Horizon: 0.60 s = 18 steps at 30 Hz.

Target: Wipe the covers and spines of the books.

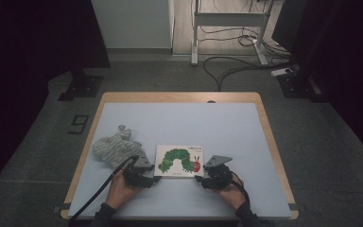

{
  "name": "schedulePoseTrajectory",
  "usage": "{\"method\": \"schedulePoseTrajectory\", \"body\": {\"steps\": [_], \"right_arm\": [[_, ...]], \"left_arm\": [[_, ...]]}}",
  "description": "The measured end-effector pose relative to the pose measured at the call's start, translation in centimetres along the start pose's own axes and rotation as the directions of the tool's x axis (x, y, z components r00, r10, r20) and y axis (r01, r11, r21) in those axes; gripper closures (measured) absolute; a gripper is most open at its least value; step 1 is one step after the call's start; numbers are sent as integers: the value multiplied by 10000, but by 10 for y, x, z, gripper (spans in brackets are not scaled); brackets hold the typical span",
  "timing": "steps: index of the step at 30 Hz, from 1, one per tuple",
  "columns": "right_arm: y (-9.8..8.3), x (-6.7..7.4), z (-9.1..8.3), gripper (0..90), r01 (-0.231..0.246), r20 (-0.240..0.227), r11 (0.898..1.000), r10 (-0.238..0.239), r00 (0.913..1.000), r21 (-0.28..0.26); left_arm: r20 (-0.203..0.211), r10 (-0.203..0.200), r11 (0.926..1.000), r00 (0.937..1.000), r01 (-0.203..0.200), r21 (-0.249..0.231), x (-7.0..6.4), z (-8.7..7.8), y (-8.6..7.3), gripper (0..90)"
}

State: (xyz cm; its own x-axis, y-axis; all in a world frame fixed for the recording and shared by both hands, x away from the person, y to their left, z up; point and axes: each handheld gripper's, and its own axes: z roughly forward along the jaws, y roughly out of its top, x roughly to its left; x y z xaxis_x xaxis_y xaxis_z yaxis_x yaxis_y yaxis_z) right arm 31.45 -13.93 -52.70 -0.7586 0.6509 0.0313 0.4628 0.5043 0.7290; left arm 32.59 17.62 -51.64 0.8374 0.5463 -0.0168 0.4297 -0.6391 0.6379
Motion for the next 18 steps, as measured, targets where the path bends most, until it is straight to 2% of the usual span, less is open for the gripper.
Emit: {"method": "schedulePoseTrajectory", "body": {"steps": [11,18], "right_arm": [[11,-17,10,447,-270,173,9996,270,9995,-3],[16,-24,16,452,-360,304,9993,361,9989,-65]], "left_arm": [[-176,-33,9999,9998,35,98,17,9,13,445],[-283,-233,9997,9993,233,-2,27,12,16,448]]}}
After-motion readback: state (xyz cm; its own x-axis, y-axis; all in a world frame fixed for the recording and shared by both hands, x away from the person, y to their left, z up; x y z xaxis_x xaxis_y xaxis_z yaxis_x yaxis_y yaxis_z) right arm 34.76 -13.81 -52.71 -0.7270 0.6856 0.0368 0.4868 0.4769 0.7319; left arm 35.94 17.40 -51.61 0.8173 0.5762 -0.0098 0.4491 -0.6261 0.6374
